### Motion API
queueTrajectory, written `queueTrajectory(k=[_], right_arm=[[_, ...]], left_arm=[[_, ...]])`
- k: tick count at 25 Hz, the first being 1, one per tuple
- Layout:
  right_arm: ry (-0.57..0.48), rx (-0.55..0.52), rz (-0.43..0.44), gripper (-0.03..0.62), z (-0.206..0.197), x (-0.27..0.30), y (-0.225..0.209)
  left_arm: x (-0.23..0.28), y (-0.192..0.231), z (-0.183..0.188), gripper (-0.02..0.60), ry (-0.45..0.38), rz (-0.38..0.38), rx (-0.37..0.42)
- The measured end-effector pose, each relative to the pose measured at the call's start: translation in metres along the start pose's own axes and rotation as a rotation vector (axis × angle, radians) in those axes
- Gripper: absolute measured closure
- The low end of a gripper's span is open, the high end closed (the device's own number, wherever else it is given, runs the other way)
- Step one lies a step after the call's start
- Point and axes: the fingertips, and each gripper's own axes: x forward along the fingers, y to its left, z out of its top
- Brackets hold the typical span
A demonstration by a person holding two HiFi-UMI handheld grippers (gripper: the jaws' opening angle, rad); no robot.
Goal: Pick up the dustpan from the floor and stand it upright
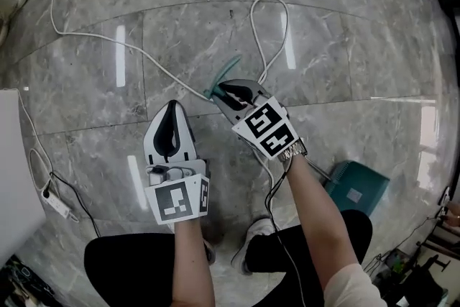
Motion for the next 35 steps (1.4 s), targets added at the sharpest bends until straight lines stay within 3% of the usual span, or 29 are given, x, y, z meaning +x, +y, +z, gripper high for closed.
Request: queueTrajectory(k=[3,8,11,13,16,19,23,26,30,35], right_arm=[[-0.115,0.007,0.043,0.491,0.068,-0.062,0.004],[-0.199,0.025,-0.009,0.491,0.133,-0.169,0.017],[-0.235,0.01,-0.036,0.493,0.16,-0.23,0.037],[-0.296,-0.015,-0.064,0.492,0.178,-0.273,0.042],[-0.344,-0.05,-0.128,0.491,0.19,-0.342,0.049],[-0.354,-0.018,-0.18,0.491,0.191,-0.412,0.054],[-0.326,0.025,-0.261,0.491,0.169,-0.49,0.058],[-0.365,0.07,-0.378,0.491,0.15,-0.548,0.062],[-0.555,0.167,-0.588,0.491,0.121,-0.631,0.059],[-0.612,0.264,-0.785,0.491,0.059,-0.723,0.072]], left_arm=[[-0.003,-0.008,0.049,0.574,0.018,0.001,0.045],[-0.037,-0.009,0.117,0.574,0.038,0.057,0.068],[-0.072,-0.016,0.157,0.574,0.066,0.031,0.165],[-0.093,-0.029,0.19,0.574,0.063,0.007,0.176],[-0.12,-0.093,0.251,0.574,0.026,-0.107,0.174],[-0.138,-0.189,0.298,0.574,-0.004,-0.26,0.159],[-0.162,-0.303,0.311,0.574,0.038,-0.422,0.113],[-0.185,-0.362,0.31,0.574,0.065,-0.54,0.126],[-0.212,-0.426,0.305,0.574,0.048,-0.702,0.183],[-0.258,-0.491,0.291,0.574,0.081,-0.8,0.221]])
